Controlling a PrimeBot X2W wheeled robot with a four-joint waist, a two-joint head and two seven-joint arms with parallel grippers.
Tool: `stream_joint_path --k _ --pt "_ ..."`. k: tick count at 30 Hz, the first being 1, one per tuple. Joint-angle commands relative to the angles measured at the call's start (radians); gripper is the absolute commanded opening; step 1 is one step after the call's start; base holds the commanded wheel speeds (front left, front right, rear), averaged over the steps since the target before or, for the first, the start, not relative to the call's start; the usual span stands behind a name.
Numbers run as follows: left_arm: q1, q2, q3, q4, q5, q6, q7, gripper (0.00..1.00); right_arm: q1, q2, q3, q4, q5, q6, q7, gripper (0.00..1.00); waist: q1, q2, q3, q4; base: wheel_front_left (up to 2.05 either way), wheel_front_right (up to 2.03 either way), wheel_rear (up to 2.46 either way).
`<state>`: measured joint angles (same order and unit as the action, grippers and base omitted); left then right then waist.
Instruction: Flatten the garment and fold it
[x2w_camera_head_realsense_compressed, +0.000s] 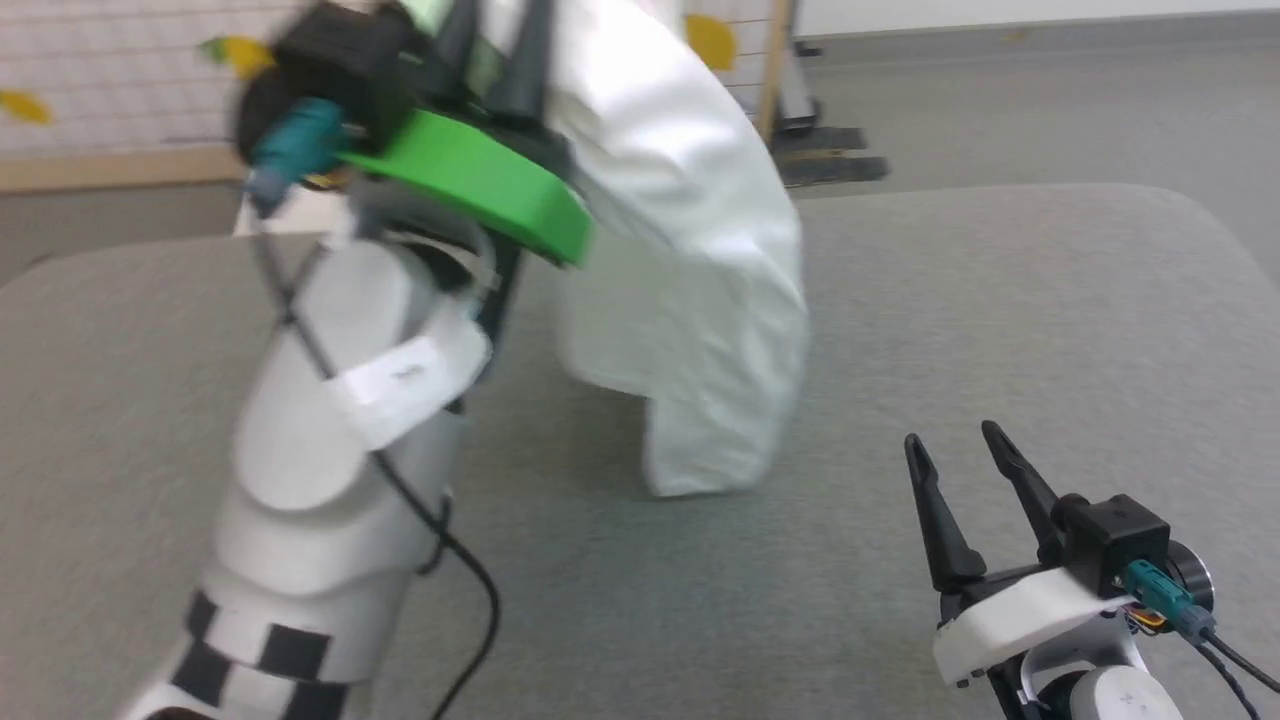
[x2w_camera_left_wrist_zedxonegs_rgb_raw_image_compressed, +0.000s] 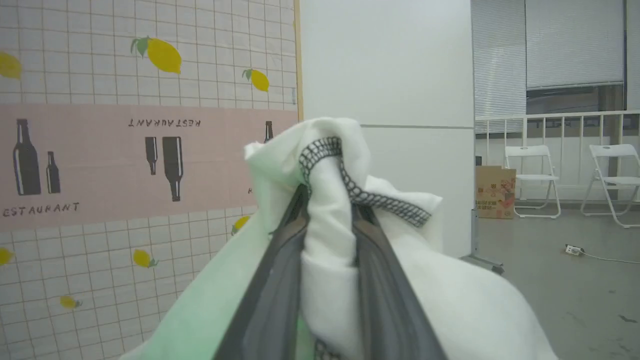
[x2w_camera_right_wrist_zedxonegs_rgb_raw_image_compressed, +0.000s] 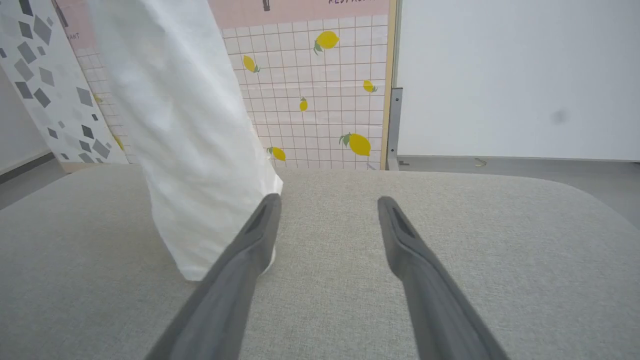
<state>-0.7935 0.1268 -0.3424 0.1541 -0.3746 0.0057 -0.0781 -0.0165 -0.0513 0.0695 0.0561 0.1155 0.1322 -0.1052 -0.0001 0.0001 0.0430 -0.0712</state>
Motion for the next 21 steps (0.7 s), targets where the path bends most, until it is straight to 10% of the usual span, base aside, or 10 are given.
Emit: stream_joint_path --k 1,15,17,18,21 --pt "0.026 -0.006 -0.019 0.030 -0.016 -0.009 0.021 0.00 0.012 0.001 0.005 -0.009 -0.002 -0.002 0.006 1.00 0.0001 -0.0001 -0.031 -0.104 0.00 0.00 0.00" --pt "0.314 -0.024 -0.218 0.474 -0.103 -0.024 0.574 0.00 0.017 0.001 0.014 -0.025 0.004 -0.002 0.025 1.00 0.0001 -0.0001 0.027 -0.192 0.00 0.00 0.00" --pt "0.337 -0.028 -0.221 0.492 -0.120 -0.019 0.612 0.53 0.017 0.001 0.012 -0.023 0.005 -0.002 0.026 1.00 0.0001 -0.0001 0.031 -0.184 0.00 0.00 0.00" --pt "0.343 -0.029 -0.220 0.492 -0.125 -0.016 0.617 1.00 0.017 0.001 0.013 -0.023 0.005 -0.002 0.027 1.00 0.0001 -0.0001 0.032 -0.180 0.00 0.00 0.00" --pt "0.347 -0.030 -0.194 0.451 -0.127 0.004 0.528 1.00 0.013 0.001 0.012 -0.021 0.007 -0.002 0.028 1.00 0.0001 -0.0001 0.033 -0.157 0.00 0.00 0.00"
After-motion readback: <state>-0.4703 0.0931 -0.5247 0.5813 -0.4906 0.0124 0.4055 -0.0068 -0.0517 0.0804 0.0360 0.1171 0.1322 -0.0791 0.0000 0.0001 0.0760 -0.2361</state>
